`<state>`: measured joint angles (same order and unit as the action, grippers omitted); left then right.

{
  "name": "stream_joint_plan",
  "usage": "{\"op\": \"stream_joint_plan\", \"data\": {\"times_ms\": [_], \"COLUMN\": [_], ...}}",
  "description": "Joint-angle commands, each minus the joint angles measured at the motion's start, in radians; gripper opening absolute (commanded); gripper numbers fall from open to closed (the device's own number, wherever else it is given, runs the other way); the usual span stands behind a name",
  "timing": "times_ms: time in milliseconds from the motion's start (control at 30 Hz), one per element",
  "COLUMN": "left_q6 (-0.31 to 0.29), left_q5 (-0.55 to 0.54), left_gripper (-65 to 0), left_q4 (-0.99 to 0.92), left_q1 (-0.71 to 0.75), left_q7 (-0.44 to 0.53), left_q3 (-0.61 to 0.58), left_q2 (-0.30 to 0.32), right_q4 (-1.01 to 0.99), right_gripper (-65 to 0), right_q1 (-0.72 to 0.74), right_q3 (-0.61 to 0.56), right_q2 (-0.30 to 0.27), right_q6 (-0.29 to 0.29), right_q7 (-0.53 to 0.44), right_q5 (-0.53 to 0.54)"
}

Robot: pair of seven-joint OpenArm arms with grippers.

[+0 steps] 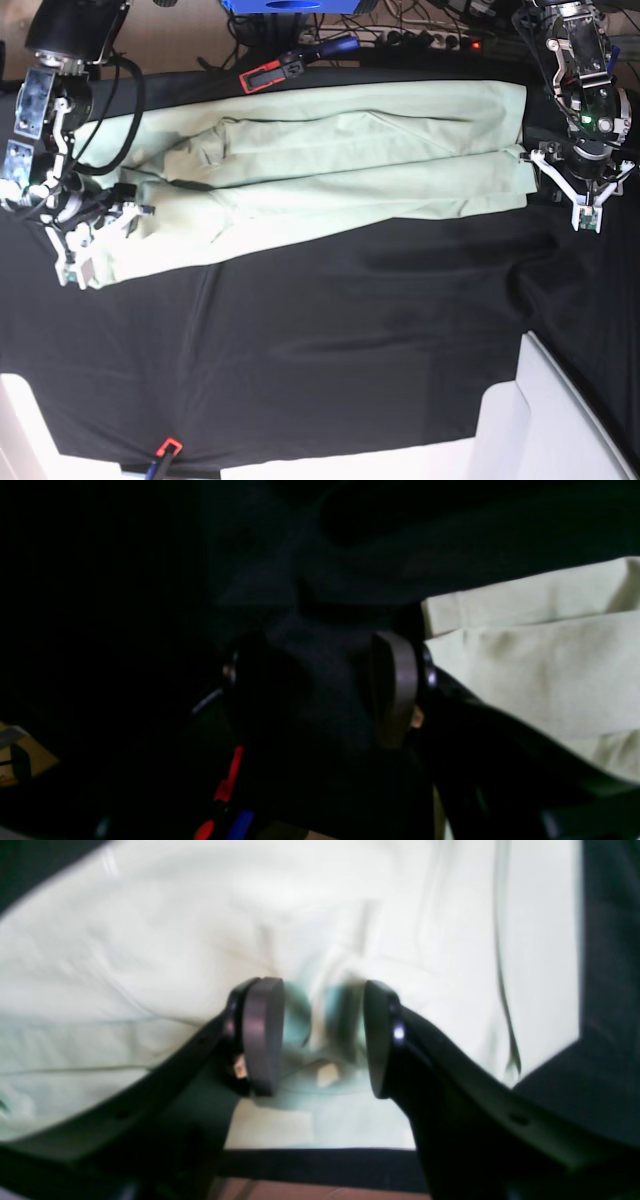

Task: Fold the T-shirt properly
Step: 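Drag the right gripper's shirt end toward the robot, folding it over, then grasp the folded shirt end with the left gripper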

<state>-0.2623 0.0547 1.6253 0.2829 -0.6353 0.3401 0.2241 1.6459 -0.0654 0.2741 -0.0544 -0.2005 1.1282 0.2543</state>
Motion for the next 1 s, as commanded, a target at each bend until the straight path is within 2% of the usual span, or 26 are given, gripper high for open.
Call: {"op": "stream_joint_plan", "data": {"times_ms": [0, 133, 300, 367, 500, 567, 633, 667, 800, 967], "left_q6": [0.01, 0.01, 0.01, 0.01, 0.008, 0.008, 0.008, 0.008, 0.008, 0.008], "left_q5": [0.004, 0.004, 0.004, 0.004, 0.001, -0.039, -0.128, -0.186, -0.381, -0.583], "left_gripper": [-32.4, -32.4, -32.4, -32.4, -32.9, -32.6, -32.2, -31.9, -24.2, -23.3], "left_q4": [0.019, 0.019, 0.019, 0.019, 0.043, 0.076, 0.091, 0.091, 0.072, -0.001], "left_q1": [-0.006, -0.006, -0.006, -0.006, 0.005, 0.012, 0.045, 0.059, 0.115, 0.135], "left_q7": [0.016, 0.016, 0.016, 0.016, 0.016, 0.015, 0.015, 0.015, 0.015, 0.019], "left_q3": [0.006, 0.006, 0.006, 0.004, 0.004, 0.015, 0.018, 0.023, 0.029, 0.029], "left_q2": [0.016, 0.016, 0.014, 0.013, -0.001, -0.021, -0.016, -0.009, 0.047, 0.107], "right_q4": [0.046, 0.141, 0.165, 0.142, 0.101, 0.107, 0.136, 0.149, 0.158, 0.158], "right_gripper": [-40.0, -41.1, -41.2, -41.2, -42.2, -49.3, -62.4, -65.0, -63.5, -63.3], "right_q1": [0.003, -0.04, -0.064, -0.066, -0.067, -0.089, -0.121, -0.144, -0.192, -0.213], "right_q3": [0.003, -0.003, -0.008, -0.008, -0.008, -0.006, -0.006, -0.006, -0.005, -0.005], "right_q2": [-0.005, -0.003, 0.011, 0.021, 0.044, 0.058, 0.069, 0.069, 0.067, 0.063], "right_q6": [0.028, 0.157, 0.161, 0.131, -0.012, -0.08, -0.123, -0.132, -0.149, -0.149], "right_q7": [-0.02, -0.075, -0.081, -0.083, -0.086, -0.093, -0.145, -0.175, -0.239, -0.248], "right_q5": [0.009, 0.015, 0.017, 0.017, 0.017, 0.017, 0.017, 0.017, 0.017, 0.017]}}
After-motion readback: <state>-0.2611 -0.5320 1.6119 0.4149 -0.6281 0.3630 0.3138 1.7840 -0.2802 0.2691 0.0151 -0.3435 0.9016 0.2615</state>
